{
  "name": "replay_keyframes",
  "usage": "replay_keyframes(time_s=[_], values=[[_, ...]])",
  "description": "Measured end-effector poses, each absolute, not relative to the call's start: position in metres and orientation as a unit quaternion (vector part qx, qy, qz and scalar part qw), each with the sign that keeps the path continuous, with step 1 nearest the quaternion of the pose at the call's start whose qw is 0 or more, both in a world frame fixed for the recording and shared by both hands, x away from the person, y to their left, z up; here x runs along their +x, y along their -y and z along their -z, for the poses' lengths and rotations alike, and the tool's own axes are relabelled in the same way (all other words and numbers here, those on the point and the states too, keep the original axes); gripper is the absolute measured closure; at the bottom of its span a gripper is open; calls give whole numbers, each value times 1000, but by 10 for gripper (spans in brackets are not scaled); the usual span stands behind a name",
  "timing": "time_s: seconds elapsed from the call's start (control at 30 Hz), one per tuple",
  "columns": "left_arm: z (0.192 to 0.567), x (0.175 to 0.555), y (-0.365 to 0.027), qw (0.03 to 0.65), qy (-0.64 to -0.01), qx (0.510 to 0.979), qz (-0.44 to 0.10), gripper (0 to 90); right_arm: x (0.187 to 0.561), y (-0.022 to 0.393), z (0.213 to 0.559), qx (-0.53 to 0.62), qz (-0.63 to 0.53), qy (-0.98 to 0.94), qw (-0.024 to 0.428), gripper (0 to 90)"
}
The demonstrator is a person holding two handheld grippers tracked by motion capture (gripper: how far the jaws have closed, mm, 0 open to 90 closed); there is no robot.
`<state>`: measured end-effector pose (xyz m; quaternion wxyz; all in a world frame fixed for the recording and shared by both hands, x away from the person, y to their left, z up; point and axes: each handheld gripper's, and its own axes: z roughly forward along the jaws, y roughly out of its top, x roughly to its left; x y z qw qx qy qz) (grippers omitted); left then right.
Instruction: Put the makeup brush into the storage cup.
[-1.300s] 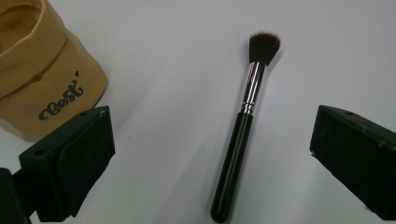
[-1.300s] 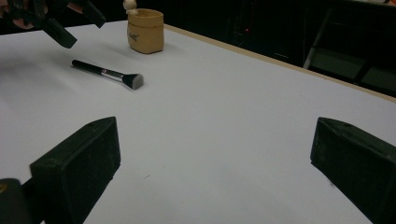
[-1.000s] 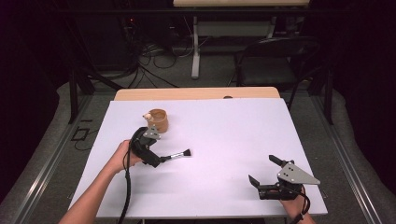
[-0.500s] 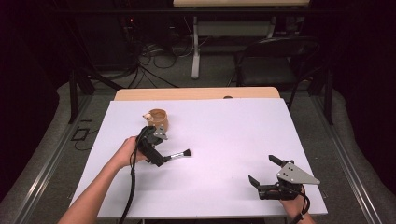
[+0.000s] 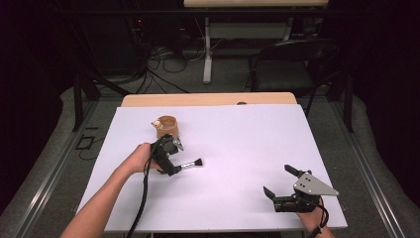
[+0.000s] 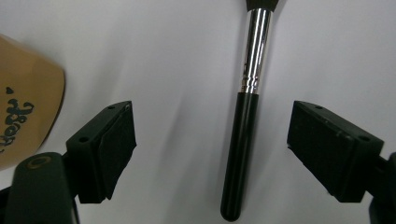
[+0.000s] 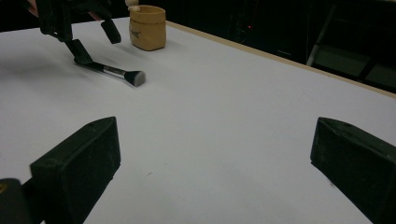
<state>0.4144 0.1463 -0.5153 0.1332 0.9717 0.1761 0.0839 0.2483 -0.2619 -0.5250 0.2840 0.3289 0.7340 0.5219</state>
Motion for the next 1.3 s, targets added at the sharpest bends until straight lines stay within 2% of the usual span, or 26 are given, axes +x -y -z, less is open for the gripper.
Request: replay_keyframes(time_s=[0.17,0.2,0.23,0.27,0.3,0.33,0.47,0.83,1.3], values=[[514,415,-142,120,-165,976,-73,372,249,262,525,327,-520,-736,284,10],[514,415,-141,117,-159,978,-72,372,249,262,525,327,-520,-736,284,10],[514,415,-140,114,-155,979,-68,436,248,262,525,328,-519,-737,284,11],[515,415,-139,109,-151,980,-64,436,248,262,525,328,-519,-737,284,11],[515,416,-138,105,-149,981,-60,490,248,262,525,328,-519,-736,284,11],[516,416,-137,103,-147,982,-56,490,248,262,525,328,-519,-736,284,11],[518,418,-135,94,-142,984,-46,621,248,262,525,329,-520,-735,284,11],[523,421,-132,87,-131,987,-19,755,249,262,525,327,-516,-739,285,13],[524,423,-131,80,-117,990,-12,787,249,262,526,327,-515,-740,285,14]])
